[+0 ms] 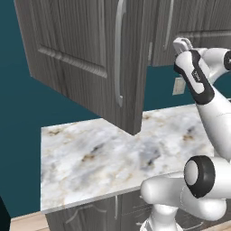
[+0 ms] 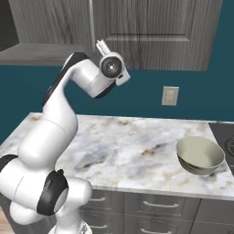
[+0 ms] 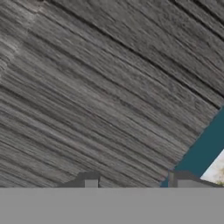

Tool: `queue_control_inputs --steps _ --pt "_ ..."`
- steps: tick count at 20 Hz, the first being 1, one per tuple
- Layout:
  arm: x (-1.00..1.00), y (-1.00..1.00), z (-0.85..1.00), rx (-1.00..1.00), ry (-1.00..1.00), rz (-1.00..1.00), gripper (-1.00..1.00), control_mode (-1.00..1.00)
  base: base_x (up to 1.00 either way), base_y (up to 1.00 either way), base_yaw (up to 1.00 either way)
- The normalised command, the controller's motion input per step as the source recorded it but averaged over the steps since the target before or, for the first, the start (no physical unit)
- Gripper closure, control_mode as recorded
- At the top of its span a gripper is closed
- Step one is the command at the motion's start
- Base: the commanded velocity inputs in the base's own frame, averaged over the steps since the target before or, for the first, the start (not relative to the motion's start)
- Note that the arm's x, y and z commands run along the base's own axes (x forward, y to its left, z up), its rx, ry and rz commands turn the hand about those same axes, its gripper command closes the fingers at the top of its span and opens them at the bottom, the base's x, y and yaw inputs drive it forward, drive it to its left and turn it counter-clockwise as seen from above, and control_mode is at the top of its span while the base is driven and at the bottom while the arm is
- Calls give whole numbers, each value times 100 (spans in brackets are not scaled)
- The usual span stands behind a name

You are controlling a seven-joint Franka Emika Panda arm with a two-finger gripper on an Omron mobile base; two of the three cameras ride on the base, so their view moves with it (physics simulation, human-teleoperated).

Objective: Open the cabinet and move the ladle to the pot. Then close the cabinet.

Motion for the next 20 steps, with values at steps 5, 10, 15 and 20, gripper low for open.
queue_control_inputs --steps 5,10,15,20 --pt "-18 16 20 0 3 -5 -100 -100 0 0 0" --pt "-100 -3 19 0 0 -1 -100 -100 0 0 0" --pt "-100 -1 28 -3 0 0 -100 -100 0 0 0" --pt "-100 3 52 -13 9 0 -100 -100 0 0 0"
